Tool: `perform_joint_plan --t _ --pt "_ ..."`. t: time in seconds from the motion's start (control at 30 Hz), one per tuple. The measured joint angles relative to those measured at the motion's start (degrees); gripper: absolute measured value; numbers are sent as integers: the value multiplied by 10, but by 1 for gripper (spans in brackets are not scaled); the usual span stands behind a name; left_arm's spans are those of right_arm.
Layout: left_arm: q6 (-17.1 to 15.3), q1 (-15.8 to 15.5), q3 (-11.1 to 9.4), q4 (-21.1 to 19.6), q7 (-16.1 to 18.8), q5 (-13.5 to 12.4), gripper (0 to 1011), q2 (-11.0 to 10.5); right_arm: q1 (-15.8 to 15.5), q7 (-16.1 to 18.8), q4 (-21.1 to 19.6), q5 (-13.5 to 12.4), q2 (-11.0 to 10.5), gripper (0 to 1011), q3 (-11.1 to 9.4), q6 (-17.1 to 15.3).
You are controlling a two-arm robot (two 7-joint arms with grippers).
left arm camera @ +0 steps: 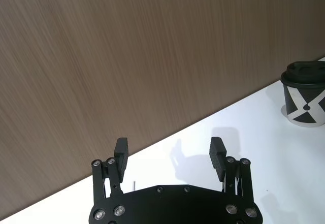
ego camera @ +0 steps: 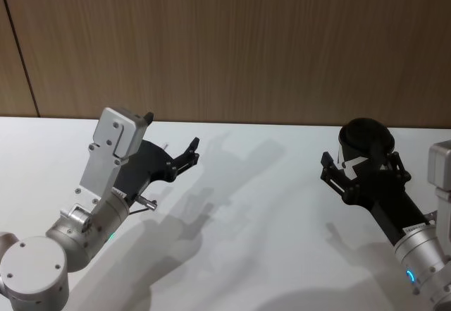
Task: Pick up the straw with one hand, pass it to the other hand, and insert it into the cup.
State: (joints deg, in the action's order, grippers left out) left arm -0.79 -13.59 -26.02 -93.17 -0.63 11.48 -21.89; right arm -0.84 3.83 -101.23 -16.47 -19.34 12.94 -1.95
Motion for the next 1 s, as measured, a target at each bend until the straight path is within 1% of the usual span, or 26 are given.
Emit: perform_joint_plan --t 0.53,0.8,1.0 --pt "-1 4 2 -3 -1 1 1003 0 0 0 0 0 0 1001 0 0" --pt "-12 21 12 -19 -2 13 1003 -3 0 0 0 0 0 1001 0 0" --pt "-31 41 24 -40 1 26 1003 -5 0 0 0 0 0 1001 0 0"
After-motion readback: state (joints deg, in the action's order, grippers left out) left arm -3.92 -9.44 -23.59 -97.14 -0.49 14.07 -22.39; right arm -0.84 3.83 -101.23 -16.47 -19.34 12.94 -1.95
